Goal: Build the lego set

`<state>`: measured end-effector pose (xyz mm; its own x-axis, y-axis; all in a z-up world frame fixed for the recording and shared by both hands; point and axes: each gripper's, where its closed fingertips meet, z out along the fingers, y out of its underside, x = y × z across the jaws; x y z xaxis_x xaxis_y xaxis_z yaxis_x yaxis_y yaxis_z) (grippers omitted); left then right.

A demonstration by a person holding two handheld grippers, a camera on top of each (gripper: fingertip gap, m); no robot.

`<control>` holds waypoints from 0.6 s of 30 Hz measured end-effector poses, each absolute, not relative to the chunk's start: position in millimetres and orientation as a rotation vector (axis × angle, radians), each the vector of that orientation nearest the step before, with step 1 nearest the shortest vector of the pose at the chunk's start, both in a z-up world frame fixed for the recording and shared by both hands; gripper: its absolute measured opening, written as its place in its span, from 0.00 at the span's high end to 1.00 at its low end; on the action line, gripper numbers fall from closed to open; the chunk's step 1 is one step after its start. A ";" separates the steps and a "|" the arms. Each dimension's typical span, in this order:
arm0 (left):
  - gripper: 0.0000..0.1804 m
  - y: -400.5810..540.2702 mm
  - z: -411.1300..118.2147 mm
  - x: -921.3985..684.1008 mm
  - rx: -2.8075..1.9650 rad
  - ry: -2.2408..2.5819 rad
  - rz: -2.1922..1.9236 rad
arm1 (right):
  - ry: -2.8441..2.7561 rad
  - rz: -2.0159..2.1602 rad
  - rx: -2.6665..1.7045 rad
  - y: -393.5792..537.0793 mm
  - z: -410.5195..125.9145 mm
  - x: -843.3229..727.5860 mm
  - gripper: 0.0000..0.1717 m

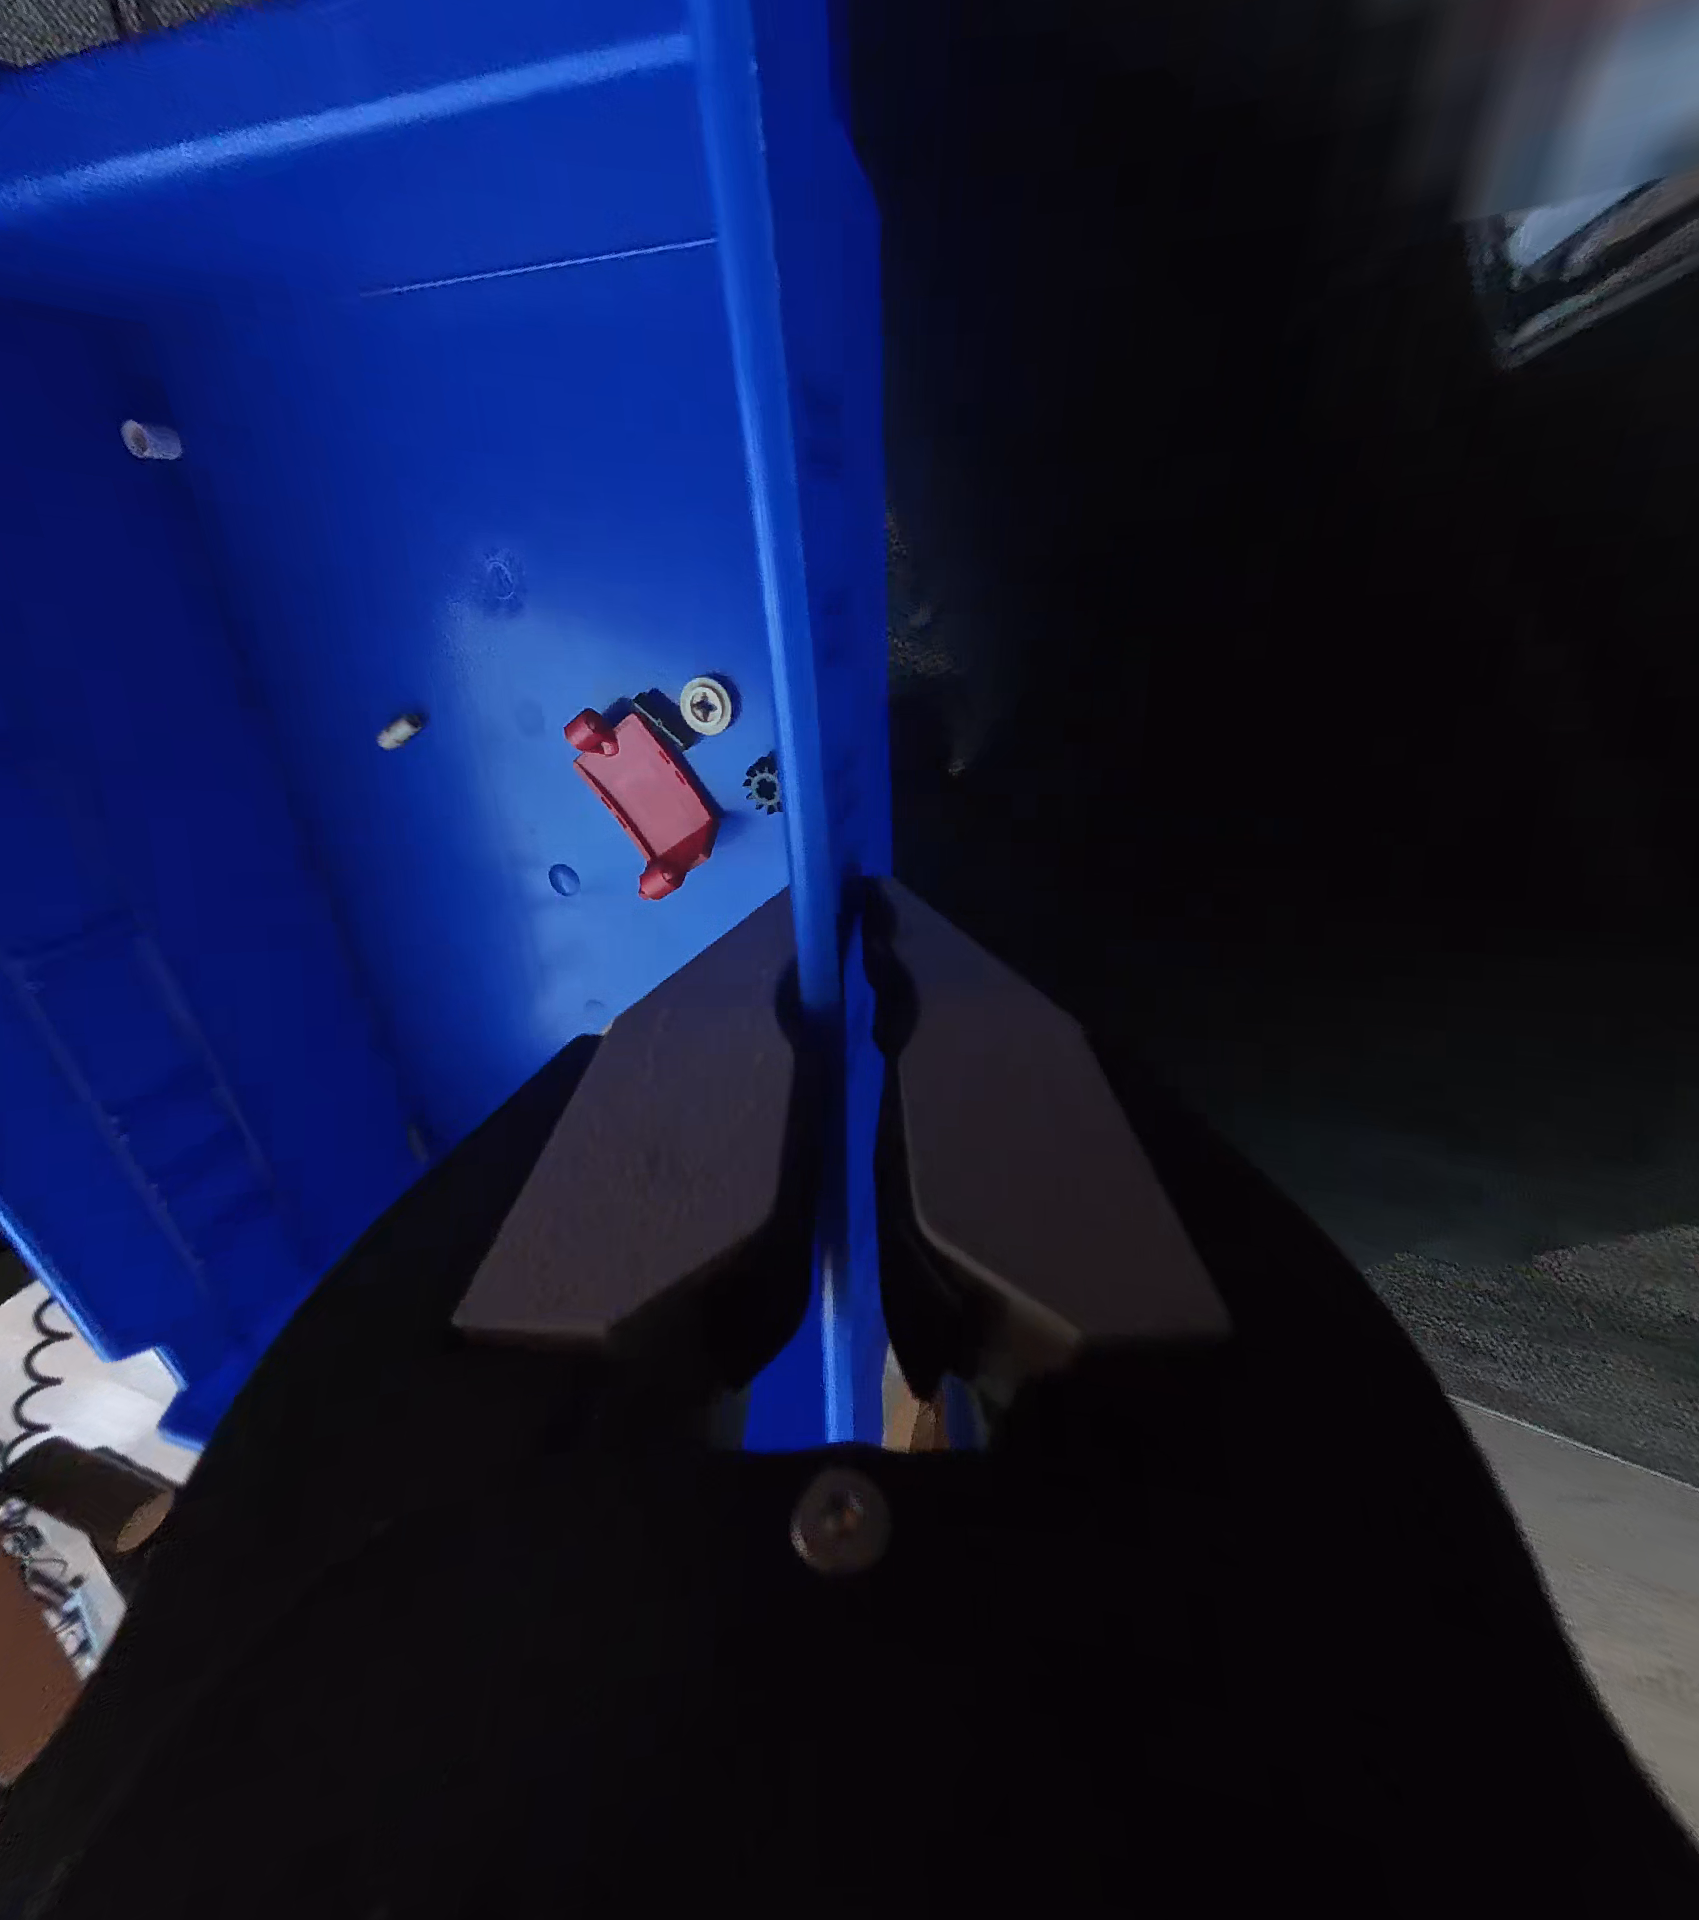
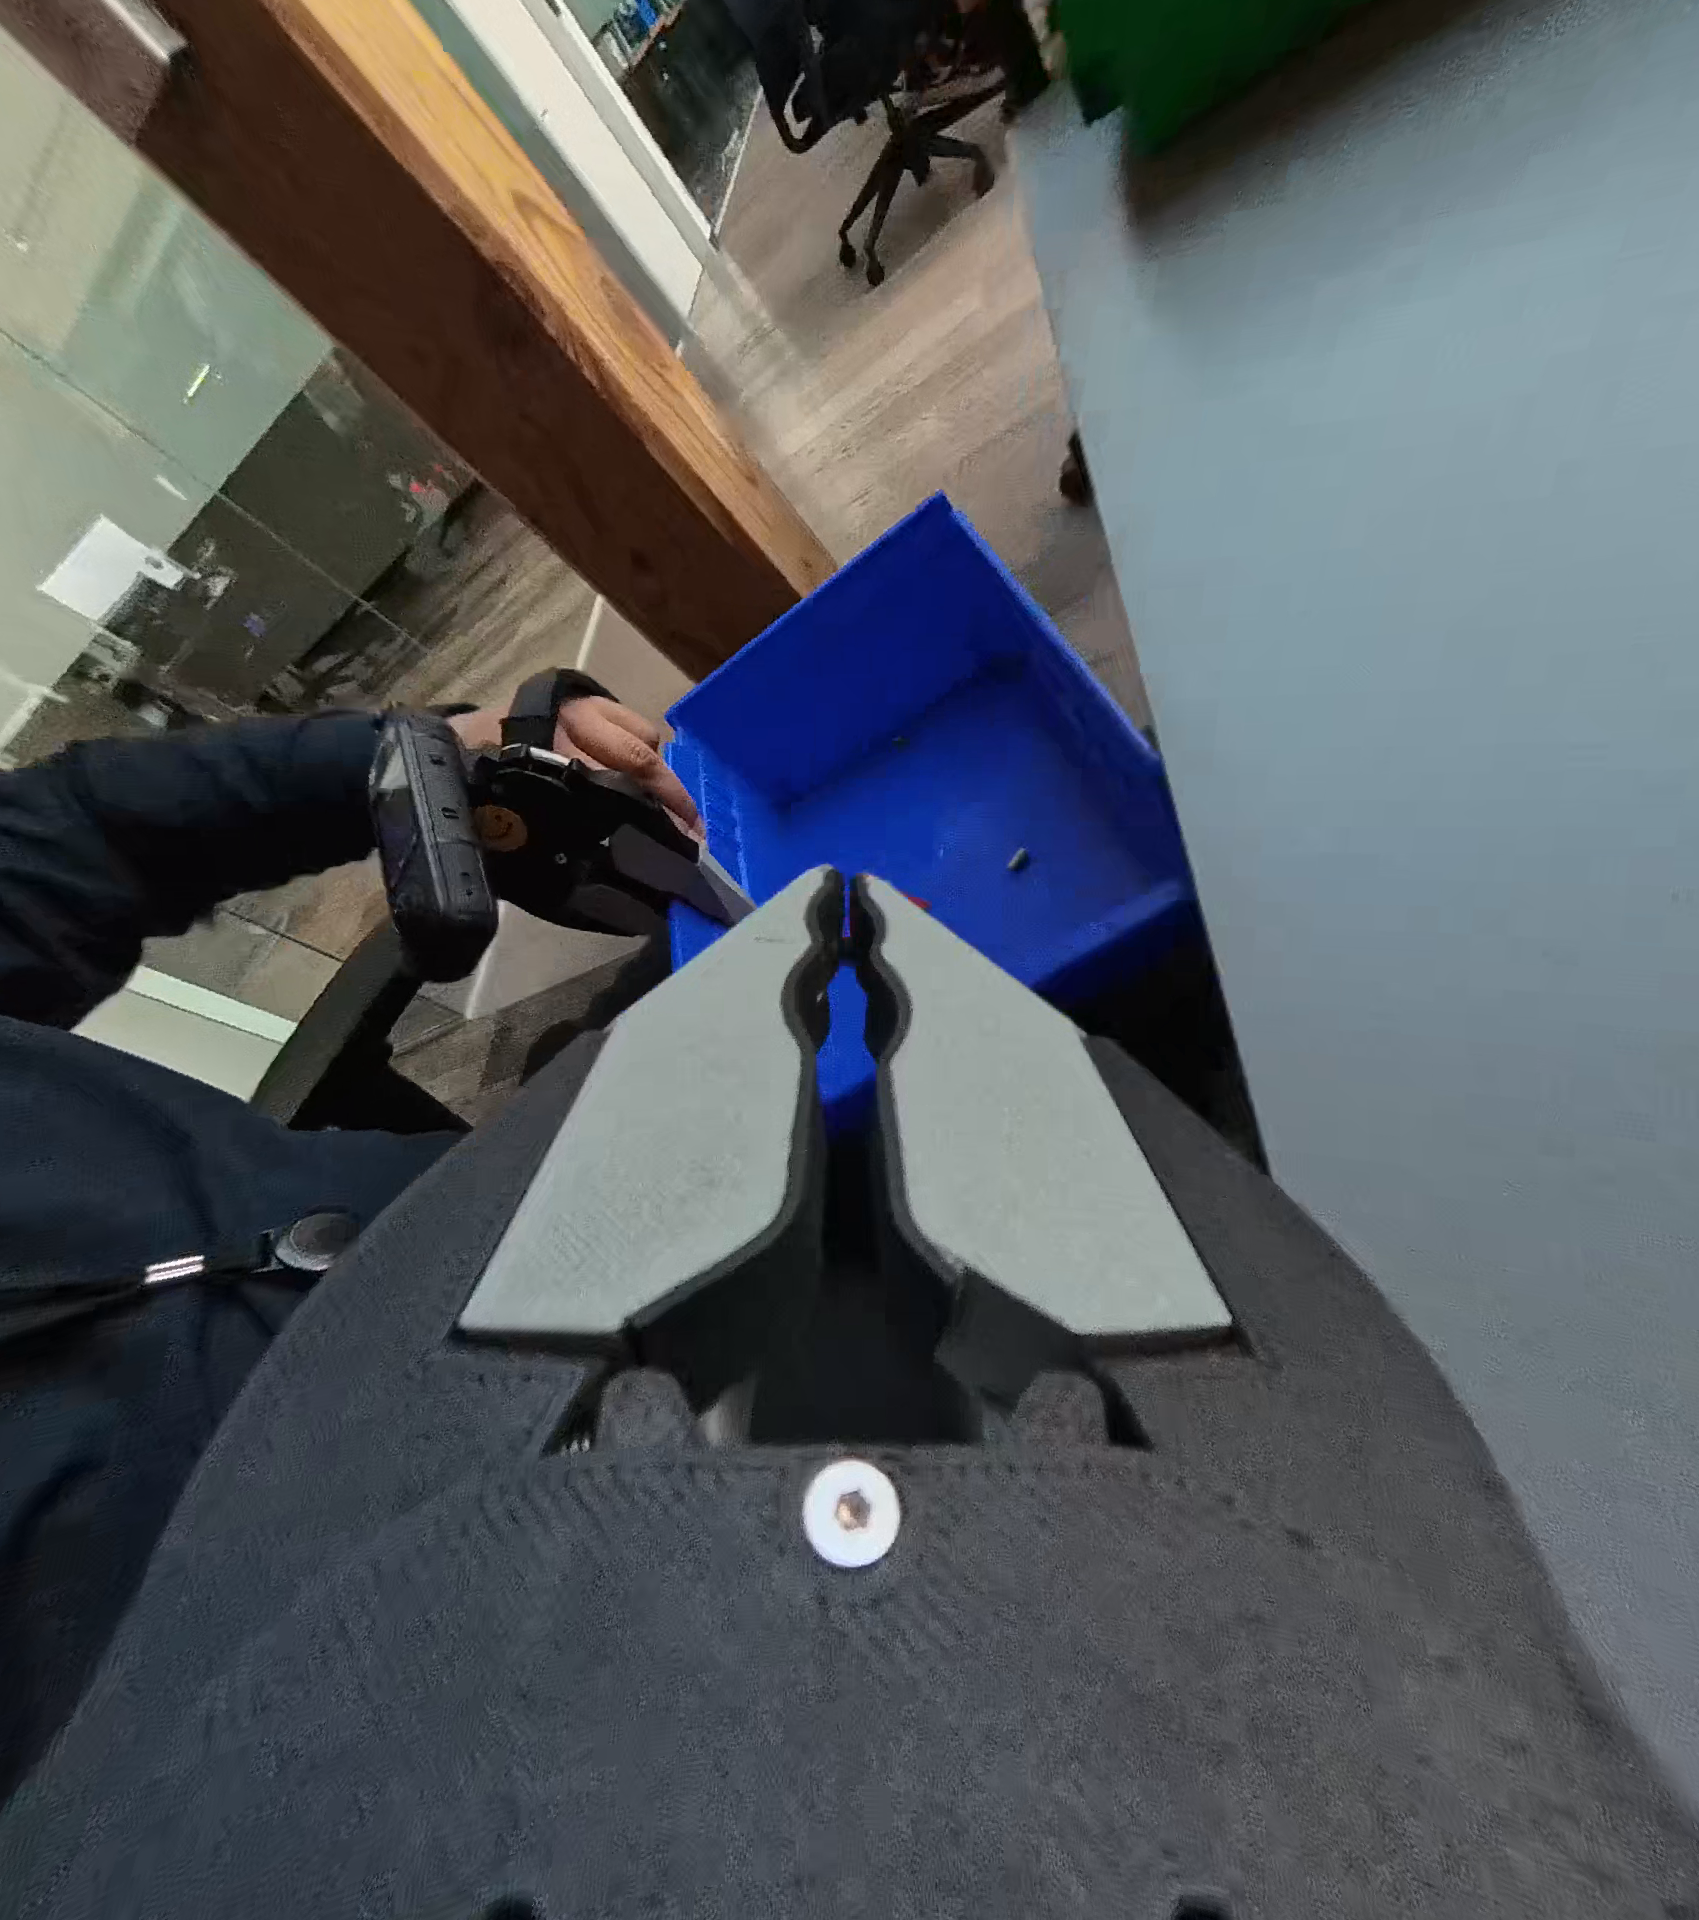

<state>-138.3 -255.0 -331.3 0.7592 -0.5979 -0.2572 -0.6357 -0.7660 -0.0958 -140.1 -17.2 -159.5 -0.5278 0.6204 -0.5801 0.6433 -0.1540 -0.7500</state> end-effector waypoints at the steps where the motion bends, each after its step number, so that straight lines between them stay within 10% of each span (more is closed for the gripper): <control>1: 0.99 -257.7 -326.0 -130.4 -2.772 1.008 0.328 | 2.033 -1.831 1.476 -23.7 -160.2 -128.9 1.00; 18: 1.00 -113.5 -114.5 11.0 -2.146 1.871 0.355 | 2.503 -2.045 1.767 26.8 -112.6 116.1 0.87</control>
<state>11.0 -113.5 -114.5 0.1351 -0.9242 -0.3572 -0.9908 -0.1283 -0.0426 116.1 26.8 -112.6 -0.4296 0.8915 -0.1435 0.3184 0.0008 -0.9480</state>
